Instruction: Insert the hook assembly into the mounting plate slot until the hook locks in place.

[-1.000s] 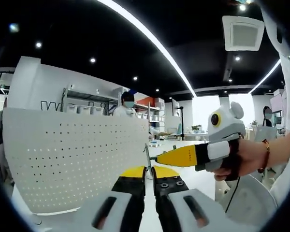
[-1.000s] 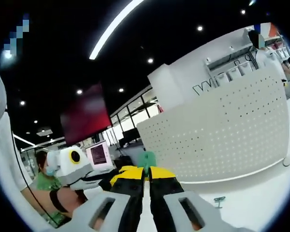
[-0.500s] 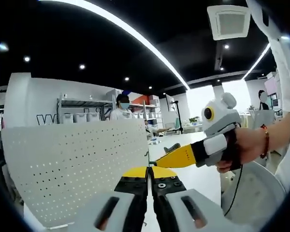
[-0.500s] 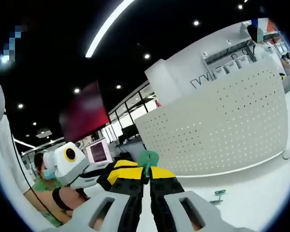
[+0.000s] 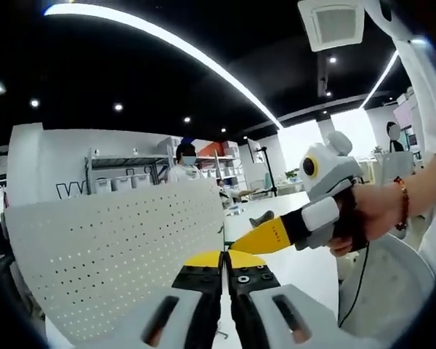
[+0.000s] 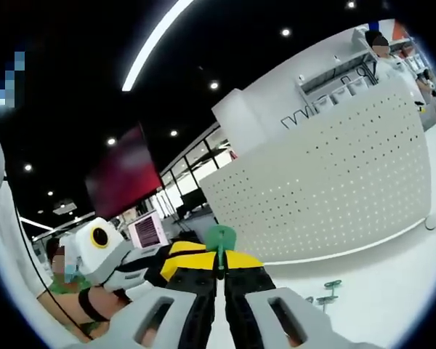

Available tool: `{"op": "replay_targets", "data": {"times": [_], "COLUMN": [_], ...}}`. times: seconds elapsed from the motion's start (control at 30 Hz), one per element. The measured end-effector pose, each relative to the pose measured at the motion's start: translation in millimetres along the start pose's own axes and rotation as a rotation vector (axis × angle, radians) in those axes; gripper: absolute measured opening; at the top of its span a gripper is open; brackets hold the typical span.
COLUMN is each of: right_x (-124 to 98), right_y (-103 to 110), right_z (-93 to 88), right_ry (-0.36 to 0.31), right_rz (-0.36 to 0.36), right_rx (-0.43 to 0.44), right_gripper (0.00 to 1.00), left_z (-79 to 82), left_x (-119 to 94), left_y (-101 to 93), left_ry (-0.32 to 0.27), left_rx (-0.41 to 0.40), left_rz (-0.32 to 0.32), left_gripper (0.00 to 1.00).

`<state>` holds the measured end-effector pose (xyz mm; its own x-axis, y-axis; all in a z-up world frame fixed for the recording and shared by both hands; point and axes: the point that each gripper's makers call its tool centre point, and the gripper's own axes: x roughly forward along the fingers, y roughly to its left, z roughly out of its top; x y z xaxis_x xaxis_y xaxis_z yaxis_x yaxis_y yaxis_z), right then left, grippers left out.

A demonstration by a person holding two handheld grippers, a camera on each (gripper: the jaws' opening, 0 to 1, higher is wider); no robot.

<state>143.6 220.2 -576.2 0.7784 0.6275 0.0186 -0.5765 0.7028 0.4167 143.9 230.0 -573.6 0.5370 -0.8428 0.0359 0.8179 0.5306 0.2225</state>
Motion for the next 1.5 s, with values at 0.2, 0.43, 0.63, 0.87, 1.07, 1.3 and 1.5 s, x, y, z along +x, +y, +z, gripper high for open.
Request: {"op": "replay_targets", "data": {"times": [0.2,0.43,0.63,0.87,1.07,1.3,1.5], "right_x": [1.2,1.2,3.3,8.1,13.8,16.6,19.3], "right_y": [-6.6,-25.3,-37.1,-46.4,-53.1,-61.7,-68.4], "right_z": [1.3,6.6,10.7,14.9,18.5,24.0,27.3], "right_ry": [-0.003,-0.012,-0.007,0.011,0.033,0.039,0.047], "right_rz": [-0.045,-0.104,-0.143,-0.160,-0.175,-0.204,-0.224], "right_rx": [-0.030,-0.037,-0.079,-0.116,-0.152,-0.184,-0.210], "right_gripper": [0.01,0.01,0.01,0.01,0.01,0.01,0.01], "left_z": [-6.5,-18.0,-25.9,-38.0,-46.6,-51.1,-57.0], "left_x": [-0.4,-7.4,-10.8,-17.7,-23.9,-32.2,-35.8], "left_y": [1.1,0.7,-1.1,-1.4,-5.3,-6.0,-2.8], "left_ry": [0.023,0.045,0.061,0.083,0.093,0.085,0.084], "left_rx": [-0.059,-0.096,-0.133,-0.171,-0.208,-0.250,-0.269], "left_rz": [0.001,0.012,0.017,0.029,0.033,0.047,0.064], "left_gripper": [0.05,0.07,0.11,0.16,0.18,0.21,0.27]}}
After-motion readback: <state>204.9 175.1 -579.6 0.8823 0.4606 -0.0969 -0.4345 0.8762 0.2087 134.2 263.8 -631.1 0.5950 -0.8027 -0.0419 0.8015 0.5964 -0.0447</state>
